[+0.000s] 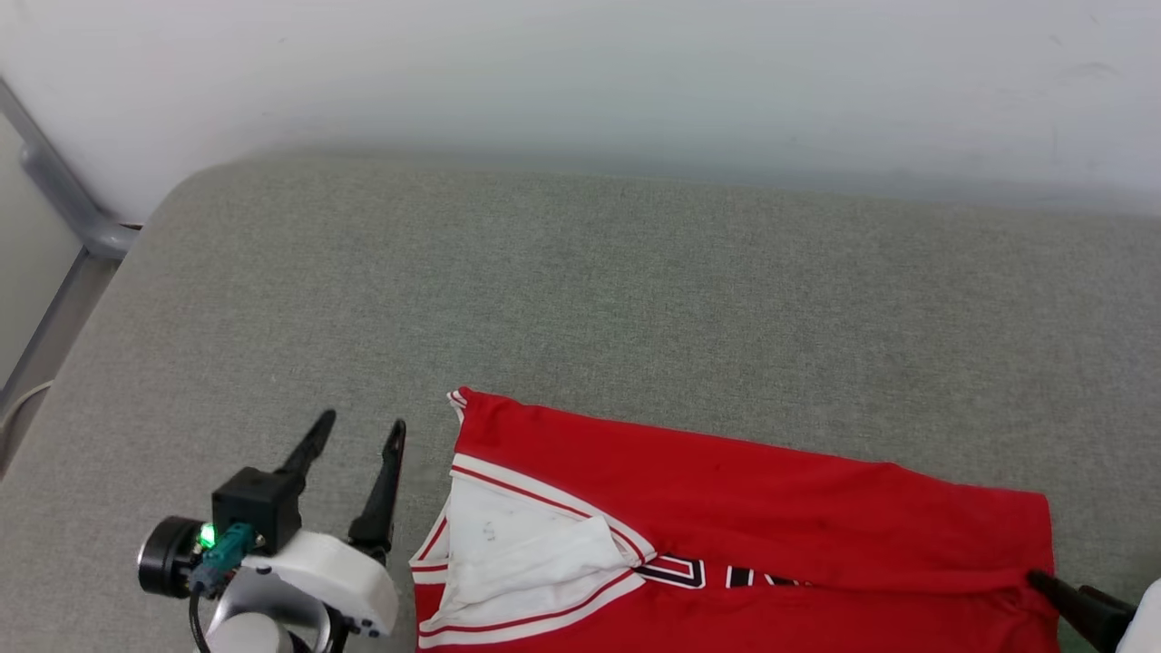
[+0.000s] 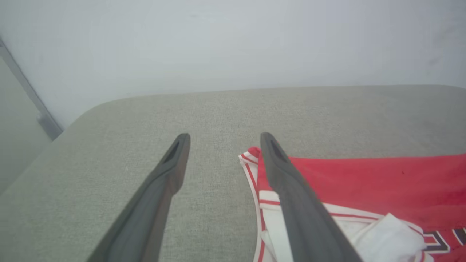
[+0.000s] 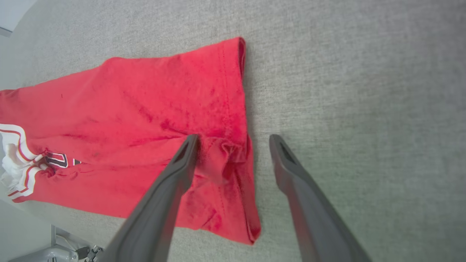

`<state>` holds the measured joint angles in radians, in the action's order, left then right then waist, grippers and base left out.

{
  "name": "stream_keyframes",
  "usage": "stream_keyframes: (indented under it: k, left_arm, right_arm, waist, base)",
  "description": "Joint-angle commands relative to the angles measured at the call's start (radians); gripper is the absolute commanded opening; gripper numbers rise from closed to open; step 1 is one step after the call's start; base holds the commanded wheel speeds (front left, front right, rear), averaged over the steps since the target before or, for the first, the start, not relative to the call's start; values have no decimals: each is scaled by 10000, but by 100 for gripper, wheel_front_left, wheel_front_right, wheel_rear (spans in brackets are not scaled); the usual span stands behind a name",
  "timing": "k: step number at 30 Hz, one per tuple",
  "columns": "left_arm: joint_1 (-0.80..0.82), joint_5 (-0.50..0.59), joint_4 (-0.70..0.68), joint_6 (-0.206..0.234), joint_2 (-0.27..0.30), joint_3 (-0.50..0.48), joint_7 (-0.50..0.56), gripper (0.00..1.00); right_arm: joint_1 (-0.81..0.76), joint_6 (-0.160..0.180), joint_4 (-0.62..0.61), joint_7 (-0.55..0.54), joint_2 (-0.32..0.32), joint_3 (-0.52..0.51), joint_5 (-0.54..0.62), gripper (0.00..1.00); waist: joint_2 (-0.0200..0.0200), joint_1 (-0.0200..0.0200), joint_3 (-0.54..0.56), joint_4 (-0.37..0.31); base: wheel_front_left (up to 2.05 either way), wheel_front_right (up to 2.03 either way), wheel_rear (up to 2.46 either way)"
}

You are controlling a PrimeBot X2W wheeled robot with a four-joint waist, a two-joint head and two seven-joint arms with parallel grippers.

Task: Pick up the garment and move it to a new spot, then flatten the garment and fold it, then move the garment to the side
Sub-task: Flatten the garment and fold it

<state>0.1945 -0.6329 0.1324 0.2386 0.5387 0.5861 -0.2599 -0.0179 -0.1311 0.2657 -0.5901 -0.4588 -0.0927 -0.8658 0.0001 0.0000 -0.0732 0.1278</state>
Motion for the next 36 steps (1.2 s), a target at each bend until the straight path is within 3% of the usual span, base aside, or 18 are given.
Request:
stream_keyframes:
  k: [1,7,18,23,34,35,36]
  left_arm:
    - [-134,316,-204,42,-237,-371,-62,100]
    - [-1175,2191,-695,-573,-1306,-2307,-59,100]
    - [-1762,4329,-977,-2105,-2874,-4259,-62,100]
    - [-1699,4828,-863,-2668,-3312,-4791,-63,100]
    - [-1638,5388,-746,-3278,-3820,-5384,-63,100]
    - [-1650,5435,-728,-3282,-3833,-5427,-63,100]
    - [-1661,5449,-712,-3325,-3854,-5473,-63,100]
  right_arm:
    - [144,7,47,-156,216,-134,185,100]
    - [412,9,332,-1026,1173,-825,1072,100]
    - [473,6,409,-1950,2314,-1009,1747,100]
    - [561,-11,467,-2065,2760,-557,1641,100]
    - [704,-18,822,-1766,2829,63,1211,100]
    - [712,-18,853,-1735,2806,125,1162,64]
    - [706,-18,881,-1680,2769,170,1113,36]
  waist:
    - [-1,0,-91,50]
    - [-1,0,-356,115]
    - [-1,0,-837,330]
    - [-1,0,-918,336]
    - [-1,0,-846,340]
    - [-1,0,-834,339]
    - [-1,0,-822,337]
  base:
    - [0,0,0]
    - [0,0,0]
    - [0,0,0]
    - [0,0,0]
    - [0,0,0]
    - [0,0,0]
    - [0,0,0]
